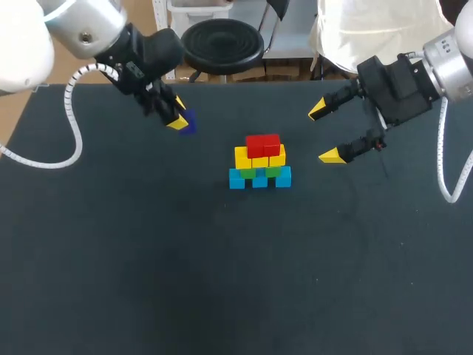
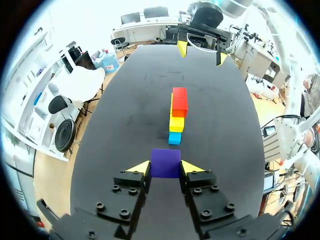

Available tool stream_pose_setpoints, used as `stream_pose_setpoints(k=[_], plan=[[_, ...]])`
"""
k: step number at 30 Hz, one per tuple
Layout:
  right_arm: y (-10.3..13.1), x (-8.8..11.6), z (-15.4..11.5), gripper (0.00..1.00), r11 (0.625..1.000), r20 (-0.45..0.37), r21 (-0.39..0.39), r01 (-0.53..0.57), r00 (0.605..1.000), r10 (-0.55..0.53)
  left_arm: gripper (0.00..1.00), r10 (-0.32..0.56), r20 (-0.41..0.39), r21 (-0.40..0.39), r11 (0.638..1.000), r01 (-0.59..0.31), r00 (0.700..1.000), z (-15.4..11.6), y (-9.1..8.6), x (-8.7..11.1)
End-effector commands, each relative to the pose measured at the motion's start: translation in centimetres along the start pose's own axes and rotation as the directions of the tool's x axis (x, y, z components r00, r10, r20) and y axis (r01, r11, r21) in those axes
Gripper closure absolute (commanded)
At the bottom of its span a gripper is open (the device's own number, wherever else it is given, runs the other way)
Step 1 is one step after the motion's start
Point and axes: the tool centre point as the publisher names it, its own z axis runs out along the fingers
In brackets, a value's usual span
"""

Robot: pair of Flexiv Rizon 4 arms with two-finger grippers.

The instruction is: Place the blue cubes, place green cubes on the blue cubes, place the yellow cubes on the green cubes, then place the red cubes on the yellow cubes, and place purple cube on the red cubes.

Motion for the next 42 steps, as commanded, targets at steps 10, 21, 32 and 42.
stream_pose_setpoints(k=[10, 21, 32, 42], plan=[[0.0, 0.0, 0.0, 0.0, 1.0, 0.002, 0.0, 0.001, 1.0, -0.001, 1.0, -0.053, -0.066, 0.038, 0.998, 0.056, 0.996, -0.9, -2.6, -4.3], [0.0, 0.0, 0.0, 0.0, 1.0, 0.002, 0.0, 0.001, 1.0, -0.001, 1.0, 0.025, -0.071, 0.082, 0.996, -0.019, 0.997, 1.2, -4.7, -8.2], [0.0, 0.0, 0.0, 0.0, 1.0, 0.002, 0.0, 0.001, 1.0, -0.001, 1.0, -0.011, -0.098, 0.082, 0.996, 0.019, 0.995, 3.5, -3.3, -8.8], [0.0, 0.0, 0.0, 0.0, 1.0, 0.002, 0.0, 0.001, 1.0, -0.001, 1.0, -0.081, -0.051, 0.087, 0.993, 0.085, 0.995, 3.9, -1.3, -7.2]])
